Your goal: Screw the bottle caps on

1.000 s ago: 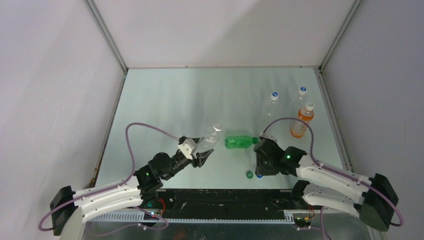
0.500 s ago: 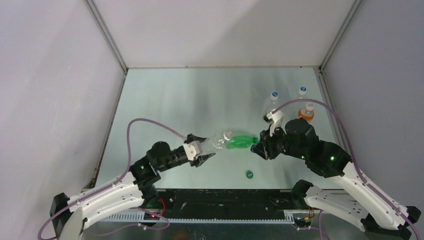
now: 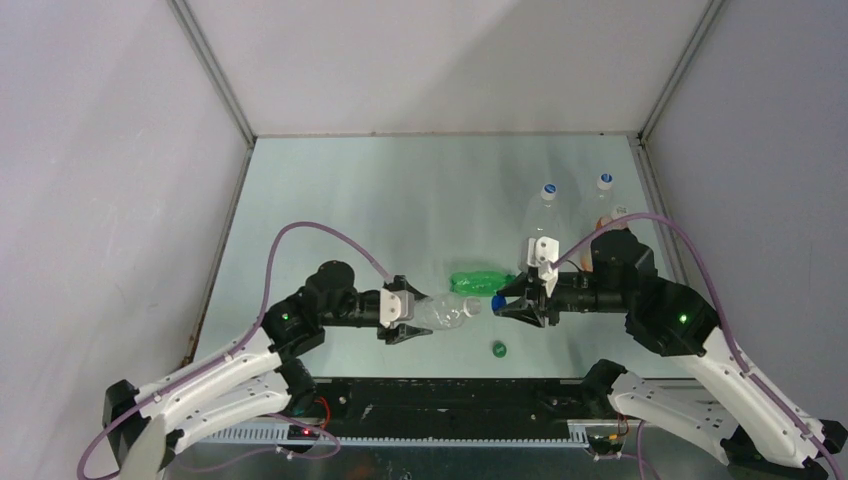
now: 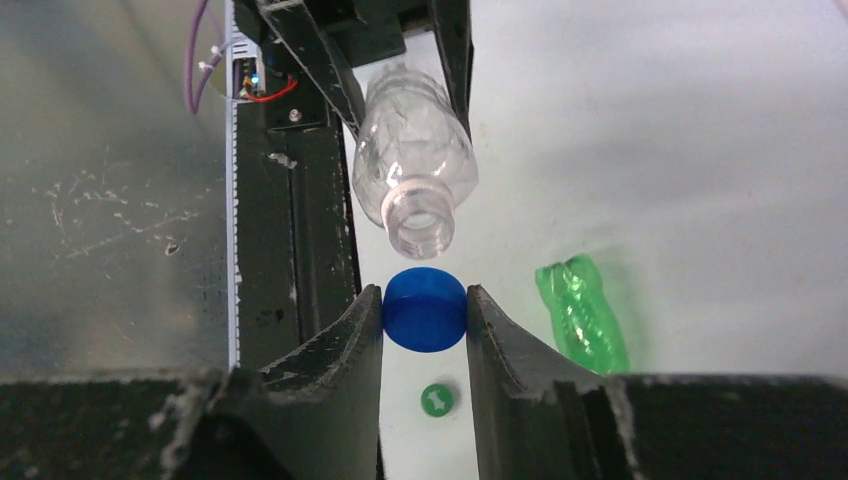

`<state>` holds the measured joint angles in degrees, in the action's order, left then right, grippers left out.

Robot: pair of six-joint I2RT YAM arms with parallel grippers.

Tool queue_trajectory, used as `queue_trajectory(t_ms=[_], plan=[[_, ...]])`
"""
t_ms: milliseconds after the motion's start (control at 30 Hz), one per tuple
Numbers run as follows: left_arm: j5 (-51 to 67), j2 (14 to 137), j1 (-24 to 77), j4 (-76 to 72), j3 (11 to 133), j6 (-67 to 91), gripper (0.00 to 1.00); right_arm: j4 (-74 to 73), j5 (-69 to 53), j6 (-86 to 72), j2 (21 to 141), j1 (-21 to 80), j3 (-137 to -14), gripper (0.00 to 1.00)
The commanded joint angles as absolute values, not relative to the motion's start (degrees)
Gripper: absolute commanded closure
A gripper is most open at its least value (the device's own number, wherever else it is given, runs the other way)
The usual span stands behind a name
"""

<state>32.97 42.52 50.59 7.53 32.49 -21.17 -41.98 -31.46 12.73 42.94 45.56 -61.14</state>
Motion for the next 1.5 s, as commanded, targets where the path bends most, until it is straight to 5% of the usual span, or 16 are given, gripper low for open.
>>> queue_trajectory(t_ms=[0,1467], plan=[[38.0,43.3,50.2,8.2,35.9,-22.0,1.00,-38.1,-37.7,21.6,43.2,45.4,-63.3,1.00],[47.6,49.9,44.4,-2.9,38.3,-15.9,1.00,-44.4,-53.0,33.9,52.8,42.4,-63.3,1.00]])
